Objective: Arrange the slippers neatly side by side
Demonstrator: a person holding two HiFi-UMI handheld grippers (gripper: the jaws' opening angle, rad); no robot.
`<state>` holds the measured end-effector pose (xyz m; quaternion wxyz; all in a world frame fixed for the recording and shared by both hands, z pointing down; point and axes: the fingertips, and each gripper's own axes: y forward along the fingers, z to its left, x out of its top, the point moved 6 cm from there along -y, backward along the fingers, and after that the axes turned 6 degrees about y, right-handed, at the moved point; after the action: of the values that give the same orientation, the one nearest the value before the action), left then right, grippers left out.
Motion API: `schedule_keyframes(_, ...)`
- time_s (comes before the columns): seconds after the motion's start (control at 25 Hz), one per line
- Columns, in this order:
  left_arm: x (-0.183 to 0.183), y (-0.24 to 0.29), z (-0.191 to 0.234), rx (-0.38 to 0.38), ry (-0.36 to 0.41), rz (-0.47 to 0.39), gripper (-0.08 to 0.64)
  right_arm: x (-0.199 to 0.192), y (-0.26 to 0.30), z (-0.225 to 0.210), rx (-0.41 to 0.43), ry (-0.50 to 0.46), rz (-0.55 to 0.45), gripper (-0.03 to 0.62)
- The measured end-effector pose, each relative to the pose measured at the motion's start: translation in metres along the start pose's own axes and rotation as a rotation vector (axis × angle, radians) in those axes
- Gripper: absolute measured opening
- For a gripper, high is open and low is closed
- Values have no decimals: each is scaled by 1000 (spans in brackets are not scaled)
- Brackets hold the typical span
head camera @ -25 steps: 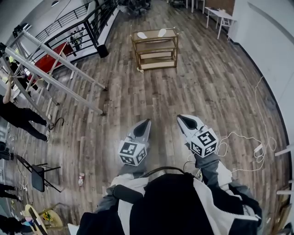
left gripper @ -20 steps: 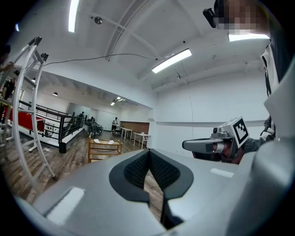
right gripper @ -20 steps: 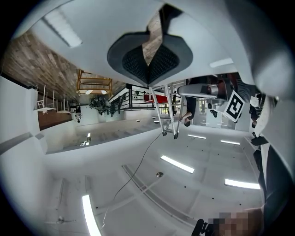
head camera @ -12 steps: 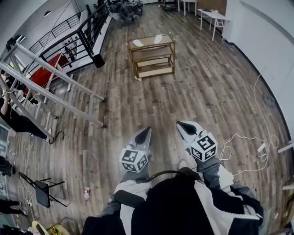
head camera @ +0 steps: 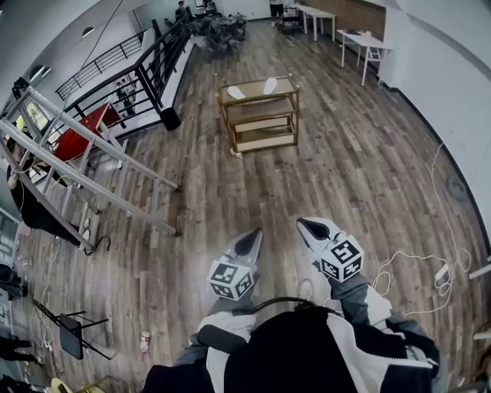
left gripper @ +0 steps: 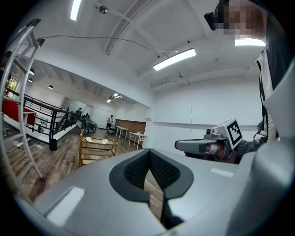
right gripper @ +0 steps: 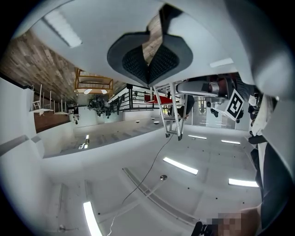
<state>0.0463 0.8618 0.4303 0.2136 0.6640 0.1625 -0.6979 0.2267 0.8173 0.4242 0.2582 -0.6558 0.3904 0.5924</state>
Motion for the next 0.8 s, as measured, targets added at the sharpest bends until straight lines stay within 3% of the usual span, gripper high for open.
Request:
schedule_keyframes(0.48,21,141,1,-3,4,-6,12,31,12,-128,39,1,-31,3)
schedule_keyframes(0.8,24,186,15,44,22,-10,12,40,27,-180,67,-1,-51,3)
